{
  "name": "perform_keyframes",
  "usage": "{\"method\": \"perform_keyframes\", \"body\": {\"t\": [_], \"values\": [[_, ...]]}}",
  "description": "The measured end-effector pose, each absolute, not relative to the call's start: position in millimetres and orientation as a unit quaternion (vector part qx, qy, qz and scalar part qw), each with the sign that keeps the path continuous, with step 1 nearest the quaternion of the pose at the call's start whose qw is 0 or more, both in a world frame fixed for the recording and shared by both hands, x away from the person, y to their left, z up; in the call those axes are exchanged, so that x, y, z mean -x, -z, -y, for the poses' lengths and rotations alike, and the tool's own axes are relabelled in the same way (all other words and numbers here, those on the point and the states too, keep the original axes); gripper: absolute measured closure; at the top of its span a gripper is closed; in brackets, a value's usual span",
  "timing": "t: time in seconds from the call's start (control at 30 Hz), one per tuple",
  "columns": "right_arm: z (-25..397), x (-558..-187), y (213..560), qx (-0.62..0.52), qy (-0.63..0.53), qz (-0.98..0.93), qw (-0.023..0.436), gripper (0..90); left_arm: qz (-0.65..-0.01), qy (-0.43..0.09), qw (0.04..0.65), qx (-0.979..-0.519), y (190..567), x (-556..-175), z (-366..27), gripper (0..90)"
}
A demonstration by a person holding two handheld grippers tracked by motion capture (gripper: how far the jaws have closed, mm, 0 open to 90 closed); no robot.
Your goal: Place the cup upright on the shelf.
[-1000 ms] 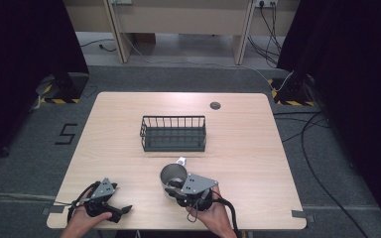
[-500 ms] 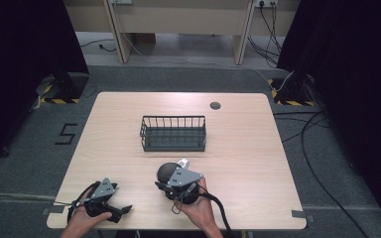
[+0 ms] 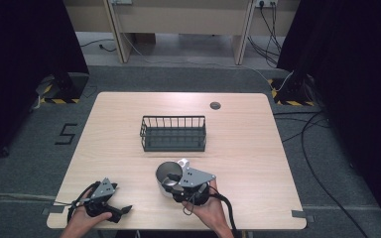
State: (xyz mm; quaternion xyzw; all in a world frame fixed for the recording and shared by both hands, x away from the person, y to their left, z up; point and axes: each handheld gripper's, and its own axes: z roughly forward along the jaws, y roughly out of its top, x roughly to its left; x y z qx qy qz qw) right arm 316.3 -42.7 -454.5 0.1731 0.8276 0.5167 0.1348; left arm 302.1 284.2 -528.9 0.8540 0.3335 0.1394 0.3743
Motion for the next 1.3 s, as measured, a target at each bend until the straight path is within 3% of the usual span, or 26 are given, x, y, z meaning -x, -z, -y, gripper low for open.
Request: {"method": "perform_keyframes", "body": {"t": [0.5,0.63,0.73,0.87,0.97,1.2,1.3], "values": [[29.9,-315.0,458.3,-0.170,-0.497,-0.836,0.157,83.7,-0.333,-0.139,0.374,-0.854,528.9,-302.1,-284.3,0.0],[26.3,-316.3,459.0,-0.179,-0.498,-0.834,0.155,82.1,-0.333,-0.139,0.374,-0.854,528.9,-302.1,-284.2,0.0],[27.9,-317.7,459.6,-0.187,-0.501,-0.832,0.147,70.7,-0.333,-0.139,0.374,-0.854,528.9,-302.1,-284.3,0.0],[34.0,-318.7,458.5,-0.178,-0.507,-0.831,0.144,65.9,-0.333,-0.139,0.374,-0.854,528.9,-302.1,-284.3,0.0],[36.9,-319.6,460.5,-0.175,-0.507,-0.832,0.144,67.3,-0.333,-0.139,0.374,-0.854,528.9,-302.1,-284.3,0.0],[34.0,-318.7,463.3,-0.176,-0.502,-0.831,0.163,80.4,-0.333,-0.139,0.374,-0.854,528.9,-302.1,-284.3,0.0],[31.7,-319.7,463.3,-0.177,-0.501,-0.832,0.163,79.4,-0.333,-0.139,0.374,-0.854,528.9,-302.1,-284.3,0.0]]}}
